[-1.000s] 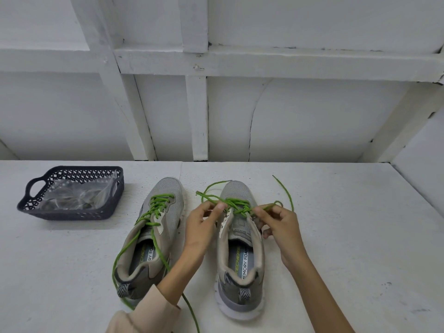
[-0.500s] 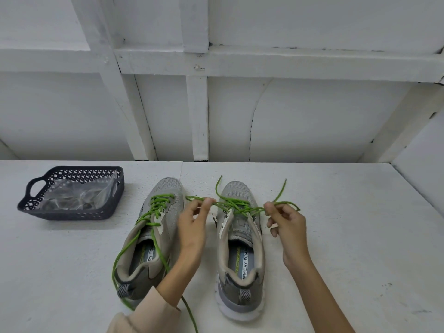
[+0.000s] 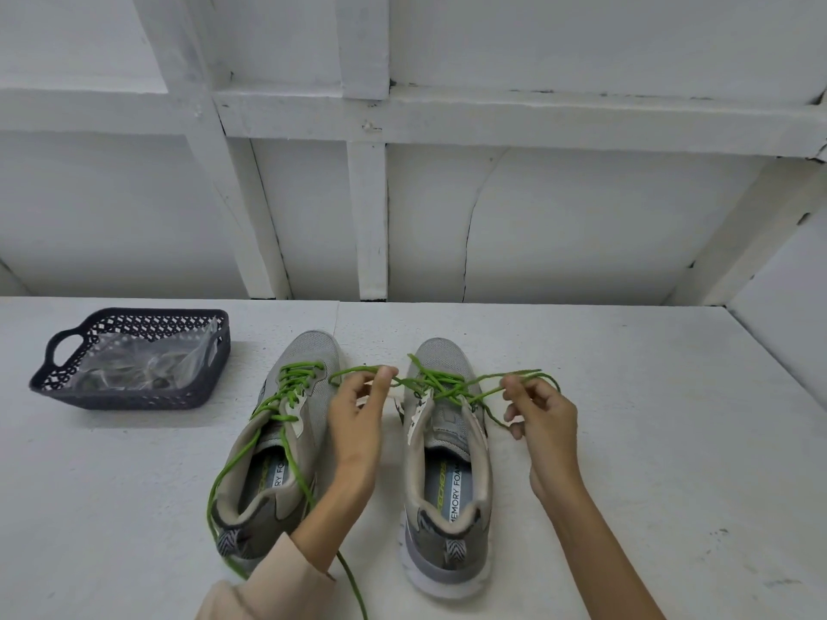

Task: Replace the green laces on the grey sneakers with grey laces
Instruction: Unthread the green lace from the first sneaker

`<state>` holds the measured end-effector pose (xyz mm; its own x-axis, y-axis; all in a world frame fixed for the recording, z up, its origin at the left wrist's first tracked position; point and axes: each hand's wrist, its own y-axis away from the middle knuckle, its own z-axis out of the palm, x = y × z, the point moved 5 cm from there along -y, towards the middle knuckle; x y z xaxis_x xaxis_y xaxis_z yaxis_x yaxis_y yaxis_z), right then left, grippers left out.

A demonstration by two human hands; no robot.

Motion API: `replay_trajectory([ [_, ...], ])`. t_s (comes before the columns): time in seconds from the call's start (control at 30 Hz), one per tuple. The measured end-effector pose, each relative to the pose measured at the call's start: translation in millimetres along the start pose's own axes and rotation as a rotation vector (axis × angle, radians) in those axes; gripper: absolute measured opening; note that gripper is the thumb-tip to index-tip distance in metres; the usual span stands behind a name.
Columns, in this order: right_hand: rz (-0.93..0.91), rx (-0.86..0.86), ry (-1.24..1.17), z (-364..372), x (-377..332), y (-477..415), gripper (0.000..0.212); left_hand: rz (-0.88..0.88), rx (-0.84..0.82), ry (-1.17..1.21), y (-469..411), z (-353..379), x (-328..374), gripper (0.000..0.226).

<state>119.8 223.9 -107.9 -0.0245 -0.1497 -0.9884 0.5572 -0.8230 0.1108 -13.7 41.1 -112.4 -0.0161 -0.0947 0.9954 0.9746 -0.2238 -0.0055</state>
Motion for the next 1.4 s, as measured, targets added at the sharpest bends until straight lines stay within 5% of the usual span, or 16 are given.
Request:
replay_trajectory([
  [0.13,0.059,-0.214,0.058,17.9,0.9,7.2,0.029,-0.039,-0.192,-0.067,3.0,13.7,-5.3,0.012],
  [0.2,0.061,-0.292,0.116,26.4,1.3,10.8,0.017,-0.028,-0.256,-0.129,4.5,19.3,-6.9,0.017],
  [0.4,0.043,-0.014,-0.109,4.5,-0.2,2.5,0.022,0.021,0.021,0.012,1.5,-1.9,1.7,0.016],
  [0.6,0.109,-0.292,0.113,23.1,3.8,10.1,0.013,-0.014,-0.184,-0.149,4.8,18.6,-9.2,0.013],
  [0.8,0.088,-0.076,-0.056,5.7,-1.2,2.9,0.017,0.023,0.047,-0.011,2.3,0.4,-3.7,0.018],
  [1.0,0.1,-0.29,0.152,24.6,2.6,12.5,0.013,0.0,-0.197,-0.118,10.0,18.1,-9.5,0.009],
  [1.23,0.077,-0.086,-0.015,11.4,-0.5,6.0,0.014,0.043,0.055,-0.029,13.0,7.0,-6.2,0.012],
  [1.4,0.085,-0.276,0.153,24.5,1.9,13.5,0.014,-0.036,-0.196,-0.071,9.3,22.5,-15.6,0.021],
])
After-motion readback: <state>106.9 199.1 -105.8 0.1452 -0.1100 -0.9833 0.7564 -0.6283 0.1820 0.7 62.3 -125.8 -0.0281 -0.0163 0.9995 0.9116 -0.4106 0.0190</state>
